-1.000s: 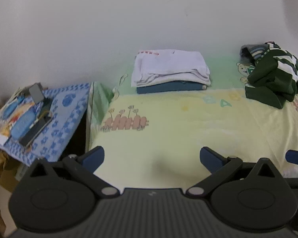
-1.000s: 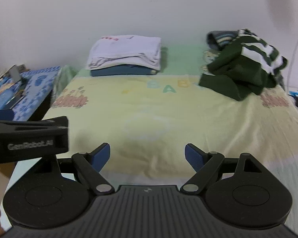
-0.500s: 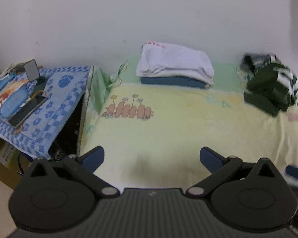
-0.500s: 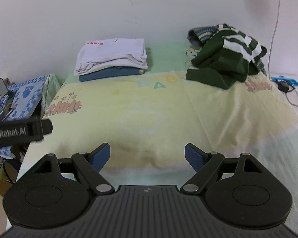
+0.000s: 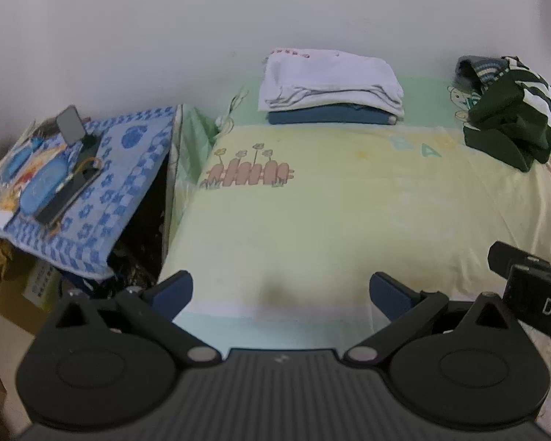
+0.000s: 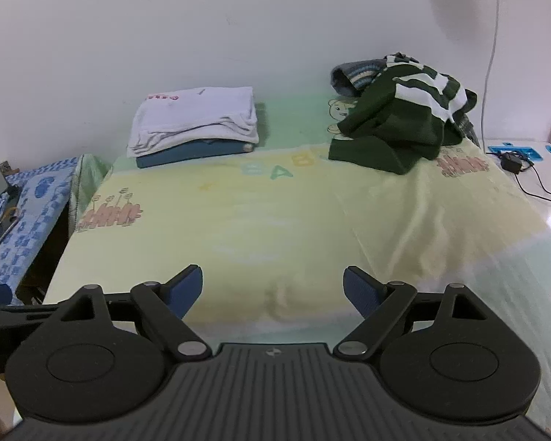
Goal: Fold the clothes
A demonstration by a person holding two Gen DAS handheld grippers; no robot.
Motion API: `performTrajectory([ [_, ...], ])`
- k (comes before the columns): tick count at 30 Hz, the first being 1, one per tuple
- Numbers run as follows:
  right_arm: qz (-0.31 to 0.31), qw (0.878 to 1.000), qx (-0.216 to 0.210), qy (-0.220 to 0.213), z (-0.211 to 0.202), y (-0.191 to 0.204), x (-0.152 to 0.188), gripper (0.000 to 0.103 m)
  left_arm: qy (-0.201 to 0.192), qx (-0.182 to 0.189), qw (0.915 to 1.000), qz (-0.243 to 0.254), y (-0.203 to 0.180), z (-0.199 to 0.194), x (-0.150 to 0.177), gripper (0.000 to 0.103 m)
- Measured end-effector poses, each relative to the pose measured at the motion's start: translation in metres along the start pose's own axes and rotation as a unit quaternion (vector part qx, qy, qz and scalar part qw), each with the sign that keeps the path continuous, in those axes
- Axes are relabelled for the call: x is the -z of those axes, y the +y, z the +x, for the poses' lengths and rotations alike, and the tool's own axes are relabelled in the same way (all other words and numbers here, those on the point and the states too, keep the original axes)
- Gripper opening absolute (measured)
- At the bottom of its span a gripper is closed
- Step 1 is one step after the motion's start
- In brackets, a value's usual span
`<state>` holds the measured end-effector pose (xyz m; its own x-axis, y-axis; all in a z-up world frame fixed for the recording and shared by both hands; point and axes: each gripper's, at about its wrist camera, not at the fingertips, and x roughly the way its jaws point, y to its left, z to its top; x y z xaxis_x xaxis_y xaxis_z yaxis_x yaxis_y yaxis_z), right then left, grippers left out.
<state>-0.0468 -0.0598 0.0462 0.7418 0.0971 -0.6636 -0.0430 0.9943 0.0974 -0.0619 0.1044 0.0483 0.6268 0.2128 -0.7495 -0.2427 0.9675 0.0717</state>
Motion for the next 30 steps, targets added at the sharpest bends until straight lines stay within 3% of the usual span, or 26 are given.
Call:
performTrajectory([
  [6,0.008,1.0,-0.006,0.008,0.002,-0.007,0.002,0.086,0.024,0.026,0.9983,-0.047,0.005,0.004,0.005,0.102],
  [11,0.008,1.0,-0.012,0.006,0.0,-0.008,0.002,0.086,0.007,0.008,0.9998,-0.017,-0.005,0.0,0.006,0.102],
  [17,0.01,1.0,-0.012,-0.001,0.0,-0.009,0.002,0.086,0.016,0.029,0.9986,-0.042,0.002,0.003,0.006,0.102],
  [25,0.005,1.0,-0.01,-0.001,0.003,-0.006,0.003,0.086,0.0,-0.004,1.0,-0.005,-0.005,0.003,0.004,0.102],
  [30,0.001,1.0,-0.006,-0.002,0.004,-0.003,0.003,0.086,0.01,-0.01,0.9999,0.01,-0.007,0.008,0.004,0.102],
])
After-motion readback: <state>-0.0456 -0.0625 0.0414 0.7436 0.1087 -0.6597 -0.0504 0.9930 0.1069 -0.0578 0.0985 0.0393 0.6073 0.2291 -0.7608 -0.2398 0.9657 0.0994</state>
